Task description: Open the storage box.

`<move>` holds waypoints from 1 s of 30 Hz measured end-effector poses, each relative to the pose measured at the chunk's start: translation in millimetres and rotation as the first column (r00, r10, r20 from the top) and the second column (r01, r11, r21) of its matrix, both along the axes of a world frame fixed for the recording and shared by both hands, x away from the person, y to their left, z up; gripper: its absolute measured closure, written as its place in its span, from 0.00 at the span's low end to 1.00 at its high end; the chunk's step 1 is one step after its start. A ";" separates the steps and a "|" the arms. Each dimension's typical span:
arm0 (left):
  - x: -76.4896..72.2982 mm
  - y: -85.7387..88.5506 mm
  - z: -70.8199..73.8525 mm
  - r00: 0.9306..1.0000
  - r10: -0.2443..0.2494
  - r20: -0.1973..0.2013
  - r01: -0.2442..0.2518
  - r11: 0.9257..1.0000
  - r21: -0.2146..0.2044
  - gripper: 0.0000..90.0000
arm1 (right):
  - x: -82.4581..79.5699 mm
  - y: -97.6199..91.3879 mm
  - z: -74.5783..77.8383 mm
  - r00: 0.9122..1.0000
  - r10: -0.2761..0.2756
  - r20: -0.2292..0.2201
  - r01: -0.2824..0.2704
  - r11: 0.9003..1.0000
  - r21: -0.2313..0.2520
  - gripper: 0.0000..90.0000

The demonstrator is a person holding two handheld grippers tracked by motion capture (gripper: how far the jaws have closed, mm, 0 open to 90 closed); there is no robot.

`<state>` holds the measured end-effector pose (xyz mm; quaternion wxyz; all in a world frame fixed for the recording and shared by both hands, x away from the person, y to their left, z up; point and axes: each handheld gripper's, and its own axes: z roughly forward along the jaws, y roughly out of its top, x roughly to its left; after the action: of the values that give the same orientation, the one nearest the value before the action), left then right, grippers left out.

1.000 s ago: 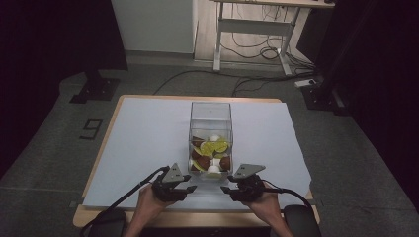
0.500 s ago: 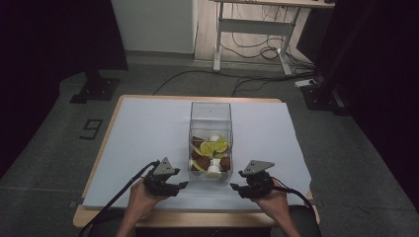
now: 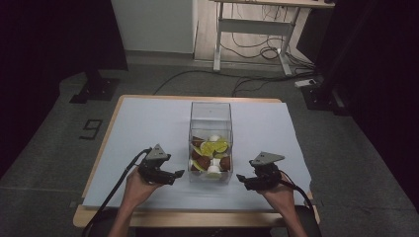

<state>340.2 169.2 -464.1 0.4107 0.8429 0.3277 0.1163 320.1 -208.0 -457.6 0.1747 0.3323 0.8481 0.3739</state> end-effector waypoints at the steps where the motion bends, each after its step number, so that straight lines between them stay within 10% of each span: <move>1: 2.3 1.6 0.3 1.000 0.011 0.004 -0.011 1.000 -0.003 0.16 | 1.1 -1.3 0.2 1.000 -0.008 0.003 0.008 1.000 0.000 0.28; 15: 15.1 6.3 -17.8 0.998 0.066 0.005 -0.066 0.997 0.041 0.01 | 19.6 -22.8 -11.7 0.992 -0.126 0.018 0.126 0.992 -0.010 0.13; 30: 23.5 8.2 -40.5 0.995 0.104 -0.014 -0.103 0.992 0.070 0.00 | 32.4 -27.3 -34.1 0.991 -0.128 -0.042 0.126 0.991 -0.039 0.00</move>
<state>363.7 177.4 -504.6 0.3718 0.8395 0.3701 0.1414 352.5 -235.3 -491.7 0.1852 0.3908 0.8355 0.3392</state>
